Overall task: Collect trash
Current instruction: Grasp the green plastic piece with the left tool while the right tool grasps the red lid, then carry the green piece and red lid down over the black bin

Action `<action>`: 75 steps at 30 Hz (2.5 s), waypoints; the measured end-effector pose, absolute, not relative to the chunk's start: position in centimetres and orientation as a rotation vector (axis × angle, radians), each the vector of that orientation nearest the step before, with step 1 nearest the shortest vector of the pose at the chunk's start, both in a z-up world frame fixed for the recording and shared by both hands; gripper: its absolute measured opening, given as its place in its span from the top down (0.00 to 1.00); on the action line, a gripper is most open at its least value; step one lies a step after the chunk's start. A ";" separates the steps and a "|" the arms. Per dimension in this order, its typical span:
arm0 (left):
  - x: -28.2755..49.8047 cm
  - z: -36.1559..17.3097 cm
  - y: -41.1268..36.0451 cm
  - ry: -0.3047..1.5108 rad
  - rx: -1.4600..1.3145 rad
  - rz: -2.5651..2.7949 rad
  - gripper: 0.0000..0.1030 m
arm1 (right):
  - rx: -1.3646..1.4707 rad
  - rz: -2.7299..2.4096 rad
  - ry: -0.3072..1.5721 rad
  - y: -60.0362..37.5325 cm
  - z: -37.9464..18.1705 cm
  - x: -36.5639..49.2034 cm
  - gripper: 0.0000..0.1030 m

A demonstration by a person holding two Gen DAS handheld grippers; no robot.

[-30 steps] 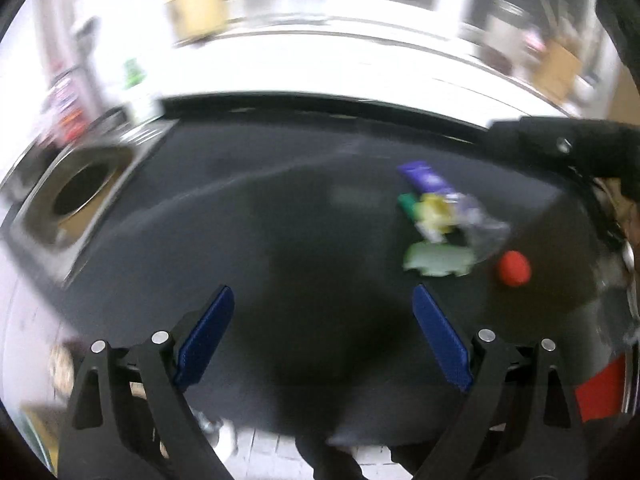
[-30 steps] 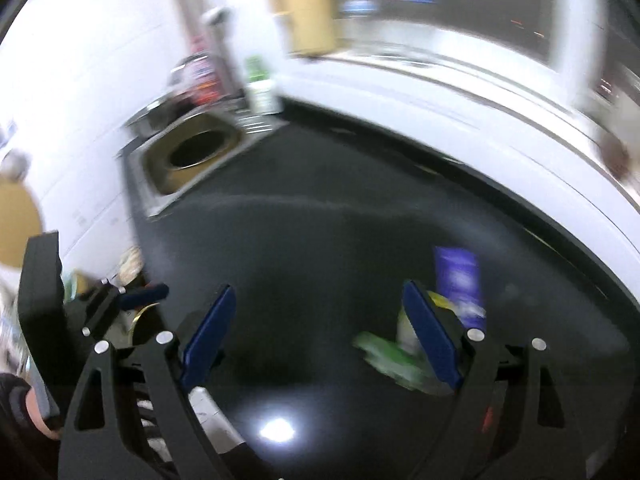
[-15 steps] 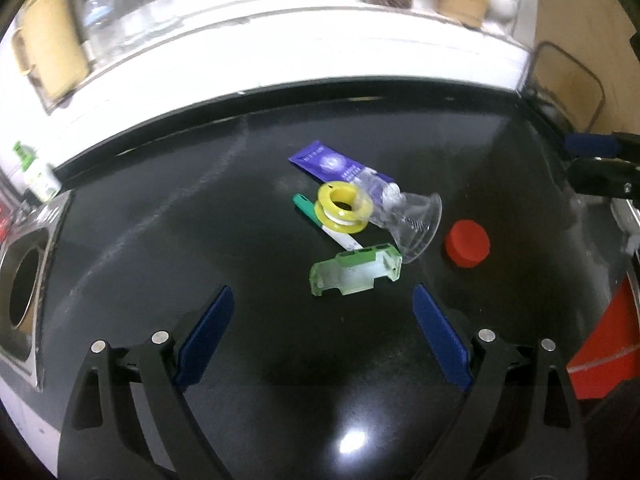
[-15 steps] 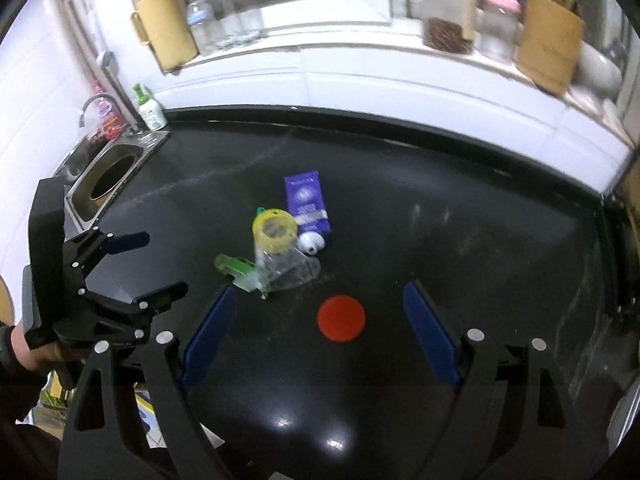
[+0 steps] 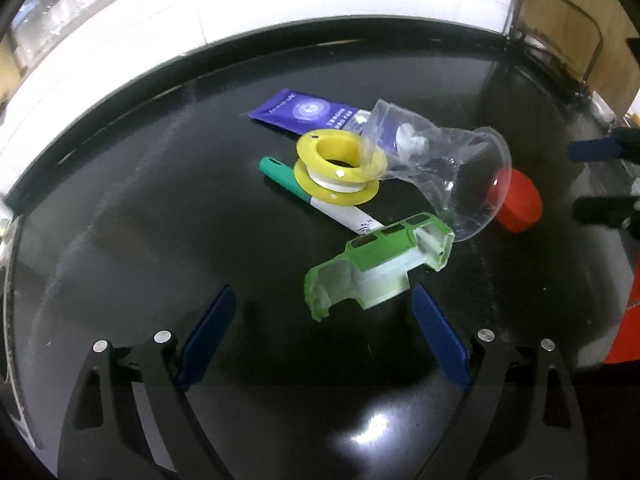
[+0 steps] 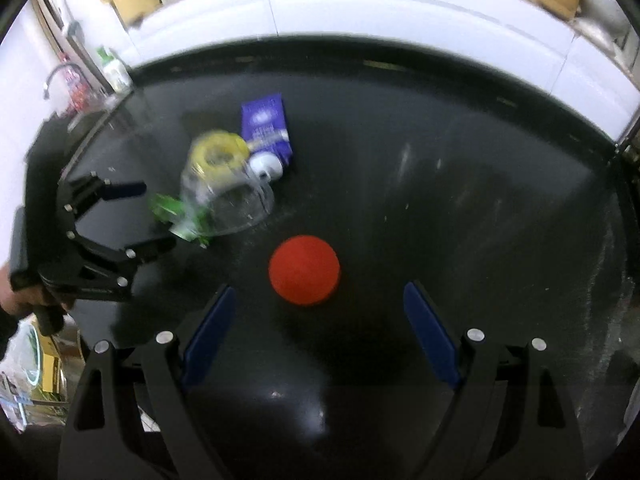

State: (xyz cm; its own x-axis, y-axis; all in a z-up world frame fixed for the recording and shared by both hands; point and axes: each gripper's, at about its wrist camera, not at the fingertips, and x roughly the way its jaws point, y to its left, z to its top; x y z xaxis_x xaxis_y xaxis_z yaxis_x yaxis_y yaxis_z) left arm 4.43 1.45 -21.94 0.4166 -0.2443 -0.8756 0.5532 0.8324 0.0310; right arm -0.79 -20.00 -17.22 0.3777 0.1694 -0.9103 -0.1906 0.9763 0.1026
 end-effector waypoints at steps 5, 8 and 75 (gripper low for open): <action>5.2 -22.8 1.2 1.016 0.353 -0.562 0.23 | -0.033 0.220 1.187 -19.5 -19.3 0.2 0.21; 5.2 -22.6 1.4 0.997 0.355 -0.603 0.40 | -0.023 0.210 1.186 -19.4 -19.7 0.6 0.24; -23.4 -10.7 30.7 0.942 -0.239 0.516 0.89 | -0.416 1.128 0.950 17.0 -7.6 -9.2 0.53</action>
